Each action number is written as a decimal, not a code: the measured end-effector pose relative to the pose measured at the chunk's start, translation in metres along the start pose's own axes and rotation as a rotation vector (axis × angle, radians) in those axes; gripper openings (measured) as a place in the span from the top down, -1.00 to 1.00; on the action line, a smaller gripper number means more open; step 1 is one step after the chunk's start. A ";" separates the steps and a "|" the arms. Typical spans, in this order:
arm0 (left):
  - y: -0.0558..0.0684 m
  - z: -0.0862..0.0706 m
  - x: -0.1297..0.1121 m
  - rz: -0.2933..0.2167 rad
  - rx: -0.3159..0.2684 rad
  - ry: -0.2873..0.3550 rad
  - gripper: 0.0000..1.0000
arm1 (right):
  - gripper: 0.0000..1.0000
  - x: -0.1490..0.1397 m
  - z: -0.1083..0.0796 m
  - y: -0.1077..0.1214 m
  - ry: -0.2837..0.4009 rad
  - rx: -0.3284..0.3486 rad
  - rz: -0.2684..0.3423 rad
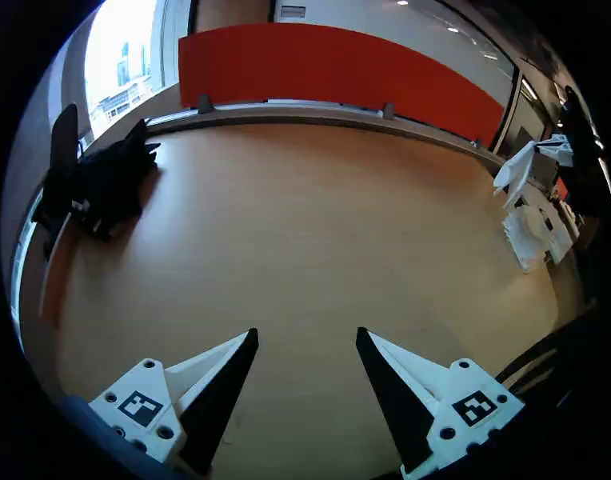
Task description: Fold towel
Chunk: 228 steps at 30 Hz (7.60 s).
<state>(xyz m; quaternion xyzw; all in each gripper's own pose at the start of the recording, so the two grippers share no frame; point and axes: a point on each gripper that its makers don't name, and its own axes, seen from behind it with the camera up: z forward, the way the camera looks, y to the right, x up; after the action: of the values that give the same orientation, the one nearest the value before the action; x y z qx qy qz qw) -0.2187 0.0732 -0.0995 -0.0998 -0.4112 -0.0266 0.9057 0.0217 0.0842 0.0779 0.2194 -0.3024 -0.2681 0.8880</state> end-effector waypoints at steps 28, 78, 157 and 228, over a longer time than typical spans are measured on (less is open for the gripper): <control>0.001 -0.003 0.001 0.015 0.011 -0.007 -0.81 | 0.91 -0.057 -0.021 0.091 -0.094 -0.126 0.054; 0.016 -0.012 -0.004 0.048 -0.008 -0.005 -0.81 | 0.91 -0.247 -0.091 0.060 -0.328 -0.155 0.302; 0.015 -0.015 -0.011 0.060 0.000 -0.008 -0.81 | -1.00 -0.306 -0.091 0.053 -0.466 -0.222 0.334; -0.011 -0.037 0.091 0.082 0.081 0.245 -0.81 | -1.00 -0.171 -0.099 0.059 0.212 -0.542 0.737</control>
<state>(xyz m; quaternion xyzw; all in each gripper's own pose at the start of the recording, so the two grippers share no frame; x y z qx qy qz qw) -0.1327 0.0582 -0.0537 -0.0759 -0.2938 0.0149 0.9527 -0.0078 0.2556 -0.0327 -0.1164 -0.1868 0.0199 0.9753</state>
